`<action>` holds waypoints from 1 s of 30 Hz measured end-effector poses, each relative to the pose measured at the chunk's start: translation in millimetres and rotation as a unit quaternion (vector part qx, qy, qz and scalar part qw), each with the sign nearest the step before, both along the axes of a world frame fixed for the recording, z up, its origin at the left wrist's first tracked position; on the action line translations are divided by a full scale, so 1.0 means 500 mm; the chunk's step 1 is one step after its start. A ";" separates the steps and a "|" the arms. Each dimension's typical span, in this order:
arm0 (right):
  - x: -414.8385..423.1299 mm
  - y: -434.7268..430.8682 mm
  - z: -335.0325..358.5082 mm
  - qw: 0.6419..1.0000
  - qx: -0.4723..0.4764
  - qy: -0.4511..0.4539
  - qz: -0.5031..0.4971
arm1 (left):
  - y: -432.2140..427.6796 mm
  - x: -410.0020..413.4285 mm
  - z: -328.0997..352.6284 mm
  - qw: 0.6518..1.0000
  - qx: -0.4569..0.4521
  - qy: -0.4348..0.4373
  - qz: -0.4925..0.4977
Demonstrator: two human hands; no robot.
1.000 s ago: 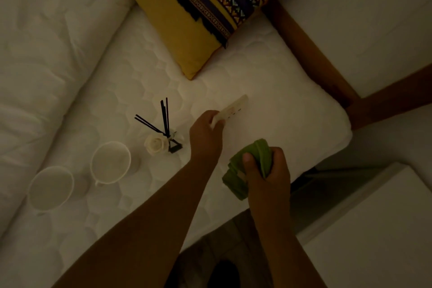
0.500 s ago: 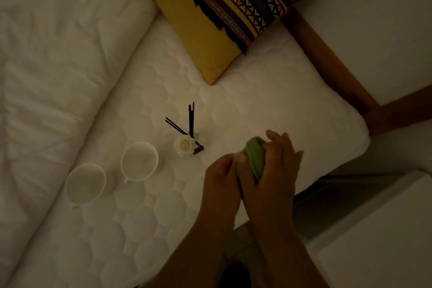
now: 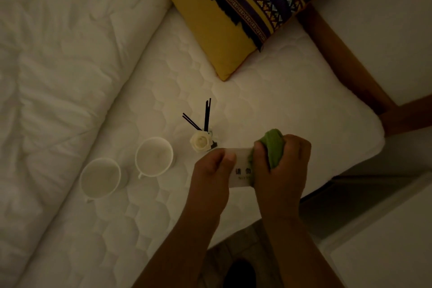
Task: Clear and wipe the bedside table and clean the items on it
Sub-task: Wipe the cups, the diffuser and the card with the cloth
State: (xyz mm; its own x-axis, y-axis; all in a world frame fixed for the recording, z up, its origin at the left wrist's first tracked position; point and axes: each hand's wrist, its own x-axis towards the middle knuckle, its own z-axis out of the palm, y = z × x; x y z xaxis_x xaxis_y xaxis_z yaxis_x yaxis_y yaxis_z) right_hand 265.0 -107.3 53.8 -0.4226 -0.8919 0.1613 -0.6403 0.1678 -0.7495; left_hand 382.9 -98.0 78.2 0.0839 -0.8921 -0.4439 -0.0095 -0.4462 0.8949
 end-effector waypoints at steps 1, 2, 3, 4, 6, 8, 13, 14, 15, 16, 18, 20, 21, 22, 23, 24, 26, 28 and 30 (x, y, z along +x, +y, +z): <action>-0.003 -0.005 -0.003 1.000 0.004 -0.010 -0.018 | 0.004 0.006 0.001 1.000 0.007 0.003 -0.001; -0.008 -0.010 -0.008 0.999 0.013 -0.019 -0.035 | 0.010 0.009 0.002 1.000 0.016 0.005 -0.005; -0.011 -0.014 -0.012 0.998 0.024 -0.028 -0.046 | 0.016 0.012 0.002 1.000 0.026 0.007 -0.007; -0.013 -0.017 -0.016 0.998 0.033 -0.033 -0.051 | 0.022 0.015 0.001 0.999 0.034 0.010 -0.008; -0.009 -0.016 -0.021 0.997 0.042 -0.033 -0.051 | 0.031 0.021 -0.003 0.999 0.046 0.015 -0.002; 0.003 -0.008 -0.022 0.998 0.043 -0.016 -0.054 | 0.037 0.027 -0.006 0.998 0.053 0.020 0.007; 0.053 0.027 -0.019 0.999 0.049 0.005 -0.022 | 0.044 0.033 -0.011 0.998 0.061 0.023 0.021; 0.064 0.033 -0.018 0.999 0.048 0.006 -0.014 | 0.043 0.031 -0.012 0.998 0.062 0.022 0.023; 0.073 0.040 -0.017 0.999 0.047 0.010 -0.007 | 0.041 0.029 -0.011 0.998 0.059 0.022 0.022; 0.083 0.045 -0.017 0.999 0.050 0.016 -0.001 | 0.038 0.028 -0.010 0.998 0.053 0.023 0.018; 0.095 0.051 -0.017 0.996 0.078 0.039 0.013 | 0.034 0.028 -0.007 0.998 0.047 0.031 0.019; 0.099 0.054 -0.018 0.991 0.117 0.064 0.031 | 0.032 0.032 -0.007 0.997 0.056 0.040 0.025; 0.098 0.054 -0.019 0.987 0.136 0.071 0.044 | 0.032 0.035 -0.009 0.997 0.063 0.046 0.024; 0.095 0.053 -0.019 0.983 0.153 0.079 0.059 | 0.033 0.038 -0.011 0.996 0.070 0.051 0.022; 0.091 0.052 -0.016 0.980 0.162 0.087 0.075 | 0.033 0.040 -0.011 0.995 0.075 0.055 0.020; 0.089 0.051 -0.012 0.979 0.161 0.090 0.086 | 0.033 0.040 -0.011 0.995 0.076 0.059 0.016; 0.084 0.051 0.001 0.984 0.138 0.080 0.078 | 0.030 0.036 -0.009 0.996 0.073 0.056 -0.004; 0.077 0.051 0.011 0.989 0.119 0.072 0.051 | 0.025 0.029 -0.004 0.996 0.064 0.046 -0.029; 0.061 0.046 0.015 0.992 0.103 0.067 0.025 | 0.022 0.020 0.002 0.997 0.054 0.034 -0.048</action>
State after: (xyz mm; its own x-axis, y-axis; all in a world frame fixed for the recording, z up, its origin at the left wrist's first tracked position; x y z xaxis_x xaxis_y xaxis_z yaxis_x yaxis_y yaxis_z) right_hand 295.5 -84.3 61.2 -0.3641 -0.9310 0.0260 -0.7434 0.2737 -0.6103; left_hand 393.1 -87.0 79.4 -0.0337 -0.8410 -0.5399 0.0028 -0.5403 0.8415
